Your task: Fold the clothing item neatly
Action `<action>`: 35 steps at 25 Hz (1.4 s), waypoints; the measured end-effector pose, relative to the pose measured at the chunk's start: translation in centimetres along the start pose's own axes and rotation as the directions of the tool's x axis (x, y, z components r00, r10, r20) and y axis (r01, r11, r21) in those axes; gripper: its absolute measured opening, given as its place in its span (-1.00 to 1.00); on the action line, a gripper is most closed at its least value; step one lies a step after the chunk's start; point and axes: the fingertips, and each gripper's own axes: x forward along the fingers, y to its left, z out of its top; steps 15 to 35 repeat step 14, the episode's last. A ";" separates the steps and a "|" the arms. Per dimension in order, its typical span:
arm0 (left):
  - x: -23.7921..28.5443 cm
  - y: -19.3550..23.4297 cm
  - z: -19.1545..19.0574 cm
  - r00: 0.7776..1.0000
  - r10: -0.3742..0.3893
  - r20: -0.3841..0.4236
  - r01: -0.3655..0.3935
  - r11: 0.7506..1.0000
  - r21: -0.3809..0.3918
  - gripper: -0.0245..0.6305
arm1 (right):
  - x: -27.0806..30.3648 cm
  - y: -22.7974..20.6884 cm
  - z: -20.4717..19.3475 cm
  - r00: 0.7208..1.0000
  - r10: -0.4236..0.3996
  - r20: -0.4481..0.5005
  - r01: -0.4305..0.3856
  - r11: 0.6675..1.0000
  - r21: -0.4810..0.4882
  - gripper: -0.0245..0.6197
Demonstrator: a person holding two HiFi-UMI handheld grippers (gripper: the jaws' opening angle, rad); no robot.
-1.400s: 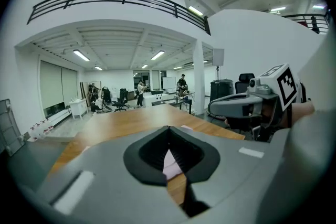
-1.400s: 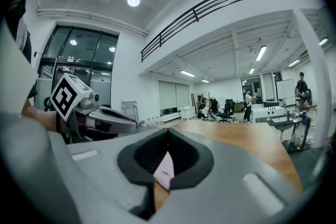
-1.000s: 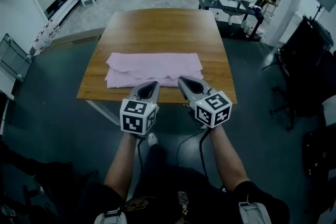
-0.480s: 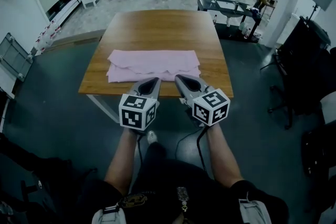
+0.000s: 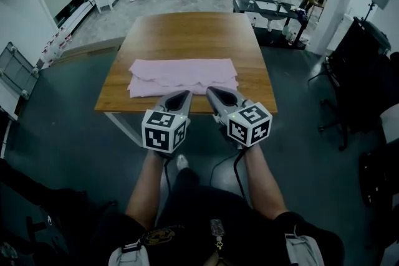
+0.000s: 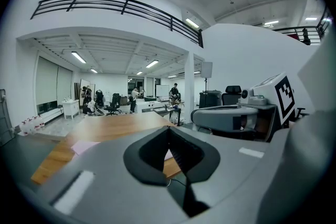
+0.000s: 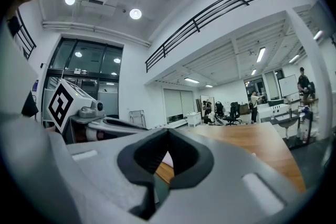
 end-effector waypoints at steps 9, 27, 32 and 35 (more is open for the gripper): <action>-0.3 -0.2 -0.1 1.000 -0.017 0.006 0.017 1.000 0.000 -0.90 | 0.0 0.4 0.3 1.000 -0.008 0.000 0.008 1.000 -0.007 -0.92; -0.5 -0.3 0.5 1.000 -0.024 0.007 0.024 1.000 0.005 -0.90 | -0.1 0.6 0.8 1.000 -0.007 0.006 0.007 1.000 -0.008 -0.92; -0.5 -0.3 0.5 1.000 -0.024 0.007 0.024 1.000 0.005 -0.90 | -0.1 0.6 0.8 1.000 -0.007 0.006 0.007 1.000 -0.008 -0.92; -0.5 -0.3 0.5 1.000 -0.024 0.007 0.024 1.000 0.005 -0.90 | -0.1 0.6 0.8 1.000 -0.007 0.006 0.007 1.000 -0.008 -0.92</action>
